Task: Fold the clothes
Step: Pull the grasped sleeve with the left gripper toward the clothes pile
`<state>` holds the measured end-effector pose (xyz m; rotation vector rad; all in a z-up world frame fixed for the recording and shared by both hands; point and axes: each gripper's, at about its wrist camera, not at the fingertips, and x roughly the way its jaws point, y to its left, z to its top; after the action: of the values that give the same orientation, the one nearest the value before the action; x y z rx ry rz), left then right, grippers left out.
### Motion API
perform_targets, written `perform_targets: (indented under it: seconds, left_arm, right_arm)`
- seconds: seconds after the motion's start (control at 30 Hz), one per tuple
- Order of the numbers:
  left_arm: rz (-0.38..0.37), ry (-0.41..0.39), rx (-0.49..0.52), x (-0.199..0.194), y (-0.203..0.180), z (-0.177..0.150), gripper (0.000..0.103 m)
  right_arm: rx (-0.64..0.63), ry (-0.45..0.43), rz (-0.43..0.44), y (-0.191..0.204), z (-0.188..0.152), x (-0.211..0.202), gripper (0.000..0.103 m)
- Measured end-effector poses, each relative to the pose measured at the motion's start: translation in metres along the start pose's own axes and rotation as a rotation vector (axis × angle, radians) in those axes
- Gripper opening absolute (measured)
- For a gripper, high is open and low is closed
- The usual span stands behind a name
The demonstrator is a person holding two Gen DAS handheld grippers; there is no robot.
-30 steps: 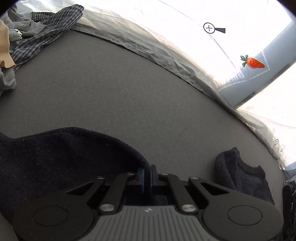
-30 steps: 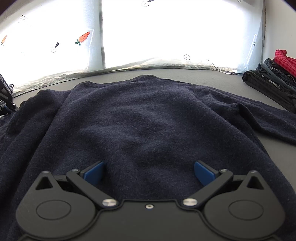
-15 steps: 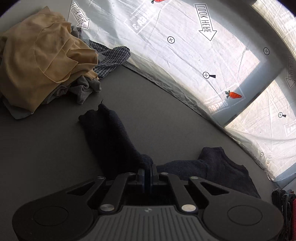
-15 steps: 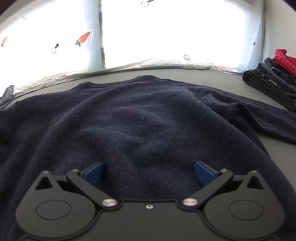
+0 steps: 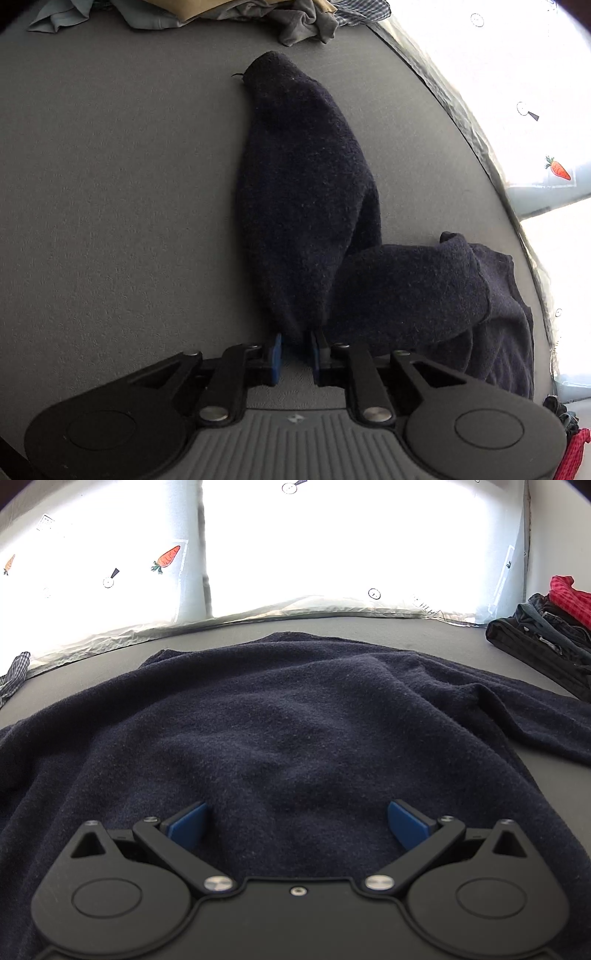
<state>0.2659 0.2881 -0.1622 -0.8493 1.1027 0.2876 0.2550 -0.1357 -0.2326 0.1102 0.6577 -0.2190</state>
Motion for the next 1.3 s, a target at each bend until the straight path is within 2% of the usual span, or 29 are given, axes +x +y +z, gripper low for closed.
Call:
perform_targets:
  seconds: [0.07,0.1,0.23,0.3,0.4,0.43,0.5,0.73,0.8,0.93,0.97,1.03,1.1,1.17,1.23,1.3]
  left_arm:
    - [0.009,-0.007,-0.018,-0.004,0.002,0.004,0.022]
    - [0.017,-0.014,-0.019,-0.007,0.002,0.006,0.027]
    - [0.034,-0.071,0.014,-0.021,0.003,0.018,0.038]
    - [0.031,-0.111,0.030,-0.026,0.005,0.030,0.049]
    - [0.030,-0.142,0.054,-0.025,0.002,0.053,0.058]
    - [0.028,-0.143,0.073,-0.023,0.000,0.061,0.059]
    - [0.036,-0.157,0.127,-0.017,-0.007,0.081,0.070]
    - [0.208,-0.202,0.308,0.030,-0.044,0.136,0.079]
    - [0.224,-0.202,0.343,0.041,-0.049,0.147,0.082]
    - [0.216,-0.184,0.322,0.055,-0.051,0.158,0.085]
    - [0.223,-0.182,0.323,0.055,-0.052,0.158,0.083]
    - [0.225,-0.199,0.323,0.053,-0.052,0.156,0.070]
    - [0.191,-0.208,0.306,0.048,-0.048,0.154,0.033]
    - [0.165,-0.248,0.266,0.034,-0.045,0.154,0.017]
    - [0.143,-0.310,0.228,0.016,-0.042,0.153,0.016]
    - [0.092,-0.407,0.204,-0.017,-0.041,0.151,0.015]
  right_arm:
    - [-0.001,0.000,0.002,0.000,0.000,0.000,0.103]
    - [-0.001,0.000,0.002,0.000,0.000,0.000,0.103]
    - [-0.004,0.001,0.002,0.000,0.000,0.000,0.103]
    - [-0.007,0.002,0.000,0.000,0.000,0.000,0.103]
    - [-0.011,0.003,-0.004,0.001,0.000,0.000,0.103]
    - [-0.012,0.003,-0.005,0.002,0.000,0.001,0.103]
    - [-0.013,0.003,-0.006,0.002,0.001,0.001,0.103]
    - [-0.015,0.003,-0.009,0.003,0.001,0.002,0.103]
    - [-0.016,0.003,-0.010,0.003,0.001,0.002,0.103]
    - [-0.018,0.003,-0.012,0.003,0.001,0.002,0.103]
    - [-0.018,0.003,-0.013,0.003,0.001,0.002,0.103]
    - [-0.018,0.004,-0.013,0.003,0.001,0.002,0.103]
    - [-0.019,0.004,-0.012,0.003,0.001,0.002,0.103]
    - [-0.018,0.004,-0.012,0.003,0.001,0.002,0.103]
    - [-0.018,0.004,-0.011,0.003,0.001,0.002,0.103]
    - [-0.017,0.004,-0.011,0.004,0.001,0.002,0.103]
